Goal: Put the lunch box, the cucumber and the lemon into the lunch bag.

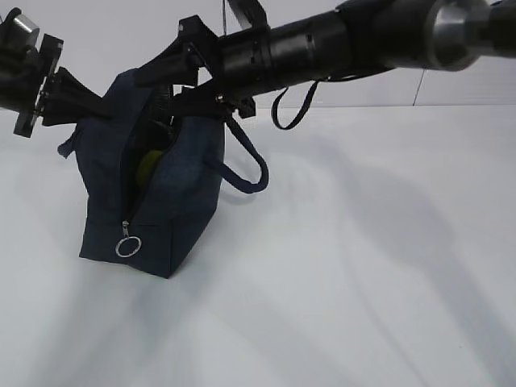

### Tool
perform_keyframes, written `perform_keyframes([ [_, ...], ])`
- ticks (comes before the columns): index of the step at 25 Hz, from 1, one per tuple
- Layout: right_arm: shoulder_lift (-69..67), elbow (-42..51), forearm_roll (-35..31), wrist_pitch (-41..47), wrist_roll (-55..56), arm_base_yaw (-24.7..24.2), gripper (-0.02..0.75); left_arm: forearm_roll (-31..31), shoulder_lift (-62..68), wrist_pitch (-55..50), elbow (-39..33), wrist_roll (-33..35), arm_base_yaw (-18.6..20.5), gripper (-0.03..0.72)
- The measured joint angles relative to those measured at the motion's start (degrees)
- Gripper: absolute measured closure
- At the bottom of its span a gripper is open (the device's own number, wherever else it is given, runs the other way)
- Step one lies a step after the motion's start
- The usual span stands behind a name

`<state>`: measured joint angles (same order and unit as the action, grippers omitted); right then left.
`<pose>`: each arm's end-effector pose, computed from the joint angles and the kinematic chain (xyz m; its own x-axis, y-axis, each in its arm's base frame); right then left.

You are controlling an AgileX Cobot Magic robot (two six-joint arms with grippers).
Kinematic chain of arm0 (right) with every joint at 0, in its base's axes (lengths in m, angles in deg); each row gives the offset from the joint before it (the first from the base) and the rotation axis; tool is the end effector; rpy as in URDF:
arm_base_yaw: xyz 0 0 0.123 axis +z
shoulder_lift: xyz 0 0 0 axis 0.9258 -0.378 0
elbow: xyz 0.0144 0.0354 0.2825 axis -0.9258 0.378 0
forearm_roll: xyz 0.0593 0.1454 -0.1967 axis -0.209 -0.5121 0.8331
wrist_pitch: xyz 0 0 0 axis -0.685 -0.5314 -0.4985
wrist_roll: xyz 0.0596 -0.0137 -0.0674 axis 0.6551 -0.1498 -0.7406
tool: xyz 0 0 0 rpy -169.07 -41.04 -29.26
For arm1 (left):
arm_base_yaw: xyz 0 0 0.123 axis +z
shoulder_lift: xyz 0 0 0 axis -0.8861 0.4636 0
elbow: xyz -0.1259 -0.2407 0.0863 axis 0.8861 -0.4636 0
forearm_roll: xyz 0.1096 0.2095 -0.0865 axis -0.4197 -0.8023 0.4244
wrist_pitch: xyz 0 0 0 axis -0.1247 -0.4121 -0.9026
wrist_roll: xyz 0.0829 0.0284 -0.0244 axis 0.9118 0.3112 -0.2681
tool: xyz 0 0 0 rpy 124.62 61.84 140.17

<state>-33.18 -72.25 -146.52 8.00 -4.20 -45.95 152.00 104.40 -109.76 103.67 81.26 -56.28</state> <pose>0.4167 0.2471 0.2597 -0.8807 0.0193 -0.4734 -0.4425 0.3232 0.8365 0.4084 -0.0343 0.2302 -0.9538 -0.1516 -0.2595 0.1398 0.5405 -0.8296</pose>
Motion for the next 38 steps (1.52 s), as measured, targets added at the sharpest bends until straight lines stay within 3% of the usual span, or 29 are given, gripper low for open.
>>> perform_keyframes([
  [4, 5.0, 0.0, 13.1, -0.6, 6.5, 0.0, 0.241, -0.1, 0.0, 0.0, 0.0, 0.0, 0.0, 0.697],
  [10, 10.0, 0.0, 39.7, 0.5, 25.7, 0.0, 0.241, -2.3, 0.0, 0.0, 0.0, 0.0, 0.0, 0.697],
  [17, 10.4, -3.8, 58.2, 1.5, 44.1, 2.6, 0.241, -7.2, 0.0, 0.0, 0.0, -0.5, 0.0, 0.697],
  [21, 8.3, -6.3, 62.2, 1.5, 50.1, 4.5, 0.241, -8.4, 0.0, 0.0, 0.0, -1.0, -0.4, 0.697],
  [29, 0.7, -13.0, 61.7, 0.8, 52.2, 6.3, 0.241, -10.8, 0.0, 1.6, 0.0, -1.0, -4.8, 0.697],
  [38, -3.1, -14.0, 61.5, -0.3, 52.6, 6.3, 0.241, -10.9, 0.0, 2.1, 0.0, -1.0, -5.1, 0.697],
])
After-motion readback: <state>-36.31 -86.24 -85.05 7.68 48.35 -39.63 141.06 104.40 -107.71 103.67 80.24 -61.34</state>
